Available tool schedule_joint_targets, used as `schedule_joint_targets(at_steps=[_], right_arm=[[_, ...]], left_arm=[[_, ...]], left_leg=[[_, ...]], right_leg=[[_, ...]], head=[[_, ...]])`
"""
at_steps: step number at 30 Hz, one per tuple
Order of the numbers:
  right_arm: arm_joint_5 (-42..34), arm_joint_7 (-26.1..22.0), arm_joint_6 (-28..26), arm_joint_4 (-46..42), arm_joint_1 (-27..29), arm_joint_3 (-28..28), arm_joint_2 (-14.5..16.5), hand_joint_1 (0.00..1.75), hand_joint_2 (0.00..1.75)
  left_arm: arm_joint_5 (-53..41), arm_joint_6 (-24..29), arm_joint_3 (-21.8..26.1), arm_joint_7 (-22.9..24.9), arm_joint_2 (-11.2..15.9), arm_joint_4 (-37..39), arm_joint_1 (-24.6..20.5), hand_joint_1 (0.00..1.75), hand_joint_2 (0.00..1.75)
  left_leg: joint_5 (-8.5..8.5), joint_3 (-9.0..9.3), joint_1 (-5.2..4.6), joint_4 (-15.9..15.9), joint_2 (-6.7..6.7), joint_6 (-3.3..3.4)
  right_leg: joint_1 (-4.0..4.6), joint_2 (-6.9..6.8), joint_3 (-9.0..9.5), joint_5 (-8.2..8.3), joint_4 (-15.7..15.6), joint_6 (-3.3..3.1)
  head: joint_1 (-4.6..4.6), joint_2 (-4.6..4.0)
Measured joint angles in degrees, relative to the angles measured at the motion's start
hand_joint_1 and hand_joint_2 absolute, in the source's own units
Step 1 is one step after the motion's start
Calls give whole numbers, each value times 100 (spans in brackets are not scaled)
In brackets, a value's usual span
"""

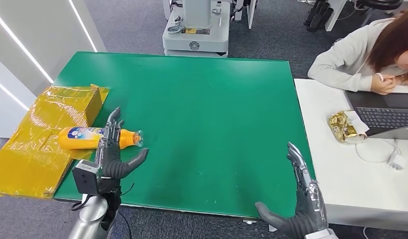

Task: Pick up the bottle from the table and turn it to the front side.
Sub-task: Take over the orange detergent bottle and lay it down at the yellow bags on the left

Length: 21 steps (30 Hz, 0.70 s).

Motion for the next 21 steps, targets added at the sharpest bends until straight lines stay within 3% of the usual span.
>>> schedule_joint_targets(at_steps=[4, 10, 21], right_arm=[[-105, -22, -16, 50, 60, 4, 55, 0, 175], [-335, 28, -200, 110, 257, 77, 175, 0, 175], [-523, 303, -485, 3, 606, 279, 561, 0, 175]], left_arm=[[35, -254, -302, 194, -6, -74, 30, 0, 175], [939, -1187, -758, 689, -112, -109, 180, 0, 175], [907, -1274, -994, 758, -234, -279, 419, 0, 175]], left_leg=[[-1, 0, -1, 1, 0, 1], [-7, 1, -1, 1, 1, 3], [-13, 2, 1, -1, 0, 0]], right_leg=[[-1, -1, 1, 0, -1, 0], [-1, 1, 1, -2, 0, 2], [1, 1, 0, -9, 1, 1]], head=[[-1, 0], [-2, 0], [-1, 0]])
